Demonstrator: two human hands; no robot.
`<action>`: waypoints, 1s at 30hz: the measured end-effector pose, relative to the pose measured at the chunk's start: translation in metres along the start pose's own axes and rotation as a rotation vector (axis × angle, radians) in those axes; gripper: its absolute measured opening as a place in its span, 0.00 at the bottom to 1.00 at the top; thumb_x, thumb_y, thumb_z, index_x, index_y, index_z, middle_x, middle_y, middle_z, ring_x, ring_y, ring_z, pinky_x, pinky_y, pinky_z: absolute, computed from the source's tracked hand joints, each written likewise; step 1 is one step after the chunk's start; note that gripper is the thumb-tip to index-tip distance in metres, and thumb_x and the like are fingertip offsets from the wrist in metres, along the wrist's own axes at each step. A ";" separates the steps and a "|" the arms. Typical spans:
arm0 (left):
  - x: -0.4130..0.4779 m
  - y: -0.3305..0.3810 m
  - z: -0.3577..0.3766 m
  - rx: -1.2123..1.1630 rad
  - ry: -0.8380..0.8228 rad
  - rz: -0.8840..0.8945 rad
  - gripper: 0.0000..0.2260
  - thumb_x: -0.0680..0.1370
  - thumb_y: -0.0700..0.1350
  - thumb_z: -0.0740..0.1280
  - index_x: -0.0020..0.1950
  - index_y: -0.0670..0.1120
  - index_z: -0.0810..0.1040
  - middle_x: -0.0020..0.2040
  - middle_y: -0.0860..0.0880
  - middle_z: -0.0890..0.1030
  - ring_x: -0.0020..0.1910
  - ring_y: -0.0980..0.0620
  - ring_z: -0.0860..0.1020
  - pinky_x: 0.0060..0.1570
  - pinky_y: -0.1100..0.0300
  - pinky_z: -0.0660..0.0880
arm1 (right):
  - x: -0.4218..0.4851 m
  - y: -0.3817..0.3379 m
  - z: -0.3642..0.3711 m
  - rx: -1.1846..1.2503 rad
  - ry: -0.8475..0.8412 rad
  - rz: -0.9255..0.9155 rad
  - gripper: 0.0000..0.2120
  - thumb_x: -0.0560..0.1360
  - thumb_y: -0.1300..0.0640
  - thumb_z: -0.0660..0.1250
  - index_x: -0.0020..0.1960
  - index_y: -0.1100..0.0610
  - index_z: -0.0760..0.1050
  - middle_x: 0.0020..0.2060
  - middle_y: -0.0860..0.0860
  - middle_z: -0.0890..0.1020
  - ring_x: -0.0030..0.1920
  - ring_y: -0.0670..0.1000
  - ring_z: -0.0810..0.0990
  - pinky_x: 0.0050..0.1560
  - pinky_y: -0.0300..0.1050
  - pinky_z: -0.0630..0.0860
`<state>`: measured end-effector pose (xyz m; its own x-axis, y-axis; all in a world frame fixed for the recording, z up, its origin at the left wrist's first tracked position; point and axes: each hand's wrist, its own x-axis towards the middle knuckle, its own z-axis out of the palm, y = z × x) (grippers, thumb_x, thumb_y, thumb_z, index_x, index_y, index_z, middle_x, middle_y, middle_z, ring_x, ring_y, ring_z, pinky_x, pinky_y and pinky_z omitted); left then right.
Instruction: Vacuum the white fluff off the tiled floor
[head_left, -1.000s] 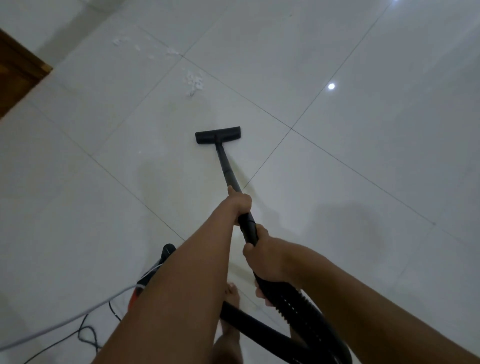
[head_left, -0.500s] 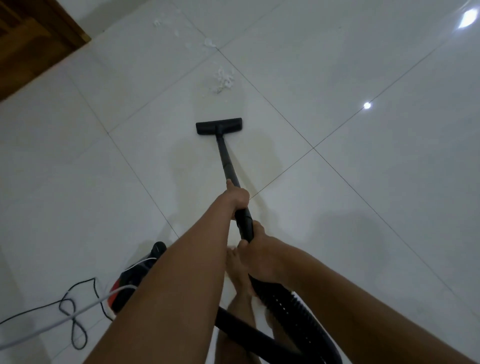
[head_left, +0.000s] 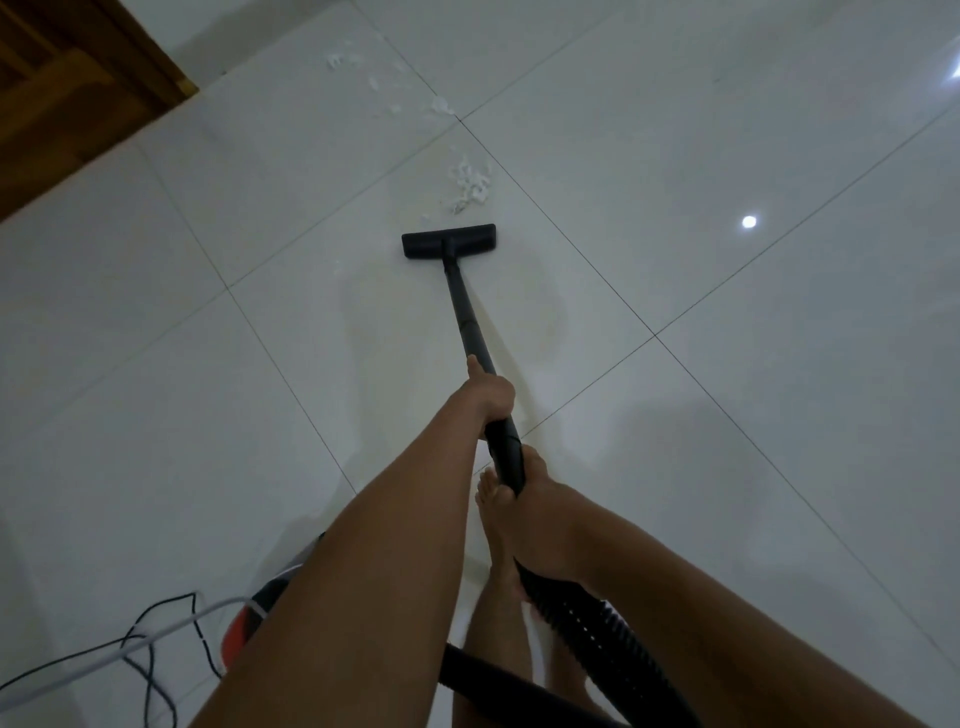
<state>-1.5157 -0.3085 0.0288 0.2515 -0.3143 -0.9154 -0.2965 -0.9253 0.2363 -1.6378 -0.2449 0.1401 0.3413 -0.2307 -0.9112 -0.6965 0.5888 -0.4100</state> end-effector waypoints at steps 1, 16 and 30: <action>0.005 0.005 -0.006 0.006 0.005 0.013 0.33 0.84 0.39 0.52 0.81 0.51 0.33 0.73 0.37 0.67 0.65 0.37 0.74 0.65 0.44 0.75 | 0.005 -0.007 -0.001 -0.007 0.007 0.001 0.30 0.86 0.52 0.55 0.82 0.41 0.44 0.56 0.64 0.77 0.28 0.51 0.78 0.20 0.35 0.72; 0.060 0.065 -0.078 -0.049 -0.026 0.024 0.33 0.85 0.41 0.51 0.80 0.53 0.31 0.68 0.38 0.73 0.62 0.40 0.77 0.65 0.44 0.75 | 0.047 -0.101 -0.023 -0.086 0.077 0.000 0.30 0.87 0.51 0.53 0.83 0.44 0.39 0.43 0.55 0.77 0.24 0.45 0.75 0.17 0.32 0.68; 0.099 0.119 -0.114 -0.111 0.071 0.075 0.30 0.83 0.43 0.55 0.82 0.51 0.44 0.75 0.39 0.68 0.70 0.36 0.72 0.67 0.43 0.71 | 0.076 -0.160 -0.061 -0.217 0.074 -0.003 0.31 0.87 0.51 0.52 0.83 0.48 0.37 0.41 0.53 0.77 0.31 0.45 0.77 0.21 0.33 0.69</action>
<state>-1.4212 -0.4736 0.0037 0.2982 -0.3945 -0.8692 -0.2141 -0.9150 0.3418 -1.5385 -0.4037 0.1340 0.3018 -0.2933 -0.9071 -0.8178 0.4095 -0.4045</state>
